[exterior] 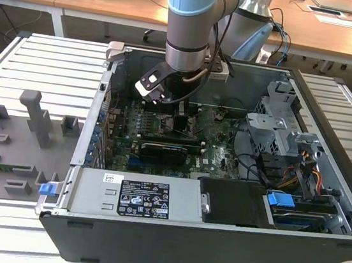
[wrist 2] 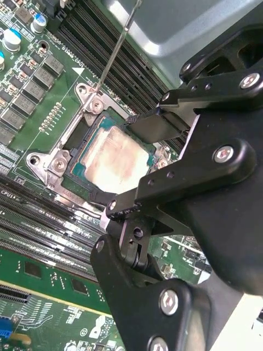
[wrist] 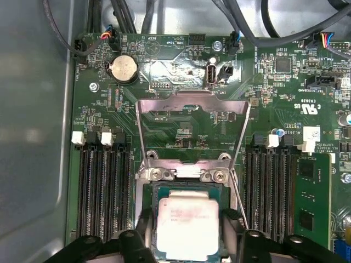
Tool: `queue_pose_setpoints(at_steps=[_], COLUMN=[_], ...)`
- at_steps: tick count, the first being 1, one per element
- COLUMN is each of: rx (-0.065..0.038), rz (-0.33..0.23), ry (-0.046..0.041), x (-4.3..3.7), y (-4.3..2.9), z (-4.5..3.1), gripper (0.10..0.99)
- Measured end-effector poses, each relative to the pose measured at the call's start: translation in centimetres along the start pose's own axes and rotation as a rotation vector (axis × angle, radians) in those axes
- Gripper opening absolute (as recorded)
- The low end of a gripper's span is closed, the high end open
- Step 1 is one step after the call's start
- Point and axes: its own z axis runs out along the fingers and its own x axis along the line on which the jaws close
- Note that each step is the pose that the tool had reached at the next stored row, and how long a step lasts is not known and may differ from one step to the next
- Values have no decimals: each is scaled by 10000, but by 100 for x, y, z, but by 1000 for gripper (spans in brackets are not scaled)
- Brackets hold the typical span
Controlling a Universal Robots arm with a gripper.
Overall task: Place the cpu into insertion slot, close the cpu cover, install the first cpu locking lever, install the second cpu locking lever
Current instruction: 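Place the cpu into insertion slot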
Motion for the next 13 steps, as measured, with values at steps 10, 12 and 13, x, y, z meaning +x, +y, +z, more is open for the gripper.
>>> queue_pose_setpoints(at_steps=[10,12,13], rx=[-7,-9,-7], rz=[21,26,23], ry=[293,331,311], x=[0,1,0], y=[0,0,0], z=[1,1,1], gripper=[620,620,620])
